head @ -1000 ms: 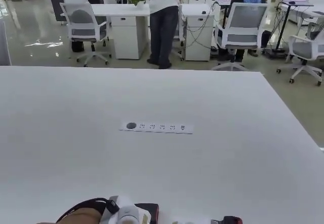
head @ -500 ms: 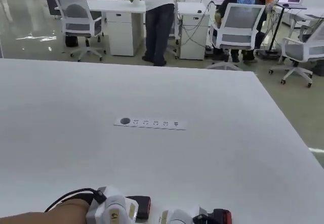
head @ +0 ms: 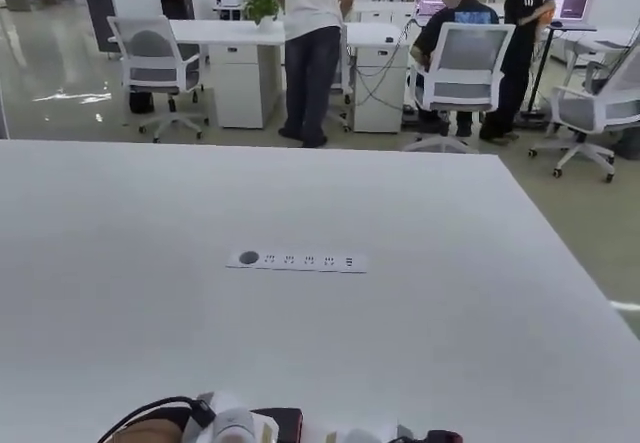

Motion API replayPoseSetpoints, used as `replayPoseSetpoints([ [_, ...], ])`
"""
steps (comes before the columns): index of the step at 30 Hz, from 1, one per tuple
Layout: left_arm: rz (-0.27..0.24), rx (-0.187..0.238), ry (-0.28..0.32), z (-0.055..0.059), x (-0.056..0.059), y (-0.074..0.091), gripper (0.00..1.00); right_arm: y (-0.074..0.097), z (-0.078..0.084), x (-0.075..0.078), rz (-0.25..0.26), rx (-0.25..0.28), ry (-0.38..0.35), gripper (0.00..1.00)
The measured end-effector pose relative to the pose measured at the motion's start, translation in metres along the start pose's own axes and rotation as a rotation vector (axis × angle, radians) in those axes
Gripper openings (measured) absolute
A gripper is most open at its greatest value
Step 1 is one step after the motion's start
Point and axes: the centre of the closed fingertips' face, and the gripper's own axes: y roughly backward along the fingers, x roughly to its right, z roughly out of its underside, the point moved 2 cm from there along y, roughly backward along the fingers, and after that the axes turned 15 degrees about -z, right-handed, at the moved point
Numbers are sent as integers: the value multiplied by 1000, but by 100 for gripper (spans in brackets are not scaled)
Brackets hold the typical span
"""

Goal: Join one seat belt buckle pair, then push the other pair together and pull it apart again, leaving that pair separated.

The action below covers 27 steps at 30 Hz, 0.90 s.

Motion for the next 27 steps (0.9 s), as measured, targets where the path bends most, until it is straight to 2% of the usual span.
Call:
replayPoseSetpoints([
  [22, -12, -38, 2, 1, 0, 1, 33, 0, 2, 3, 4, -2, -31, 34],
  [25, -27, -50, 41, 3, -1, 1, 34, -2, 1, 6, 4, -4, -38, 34],
  [27, -35, -62, 50, 4, 0, 4, 34, 0, 0, 3, 4, 3, -14, 34],
])
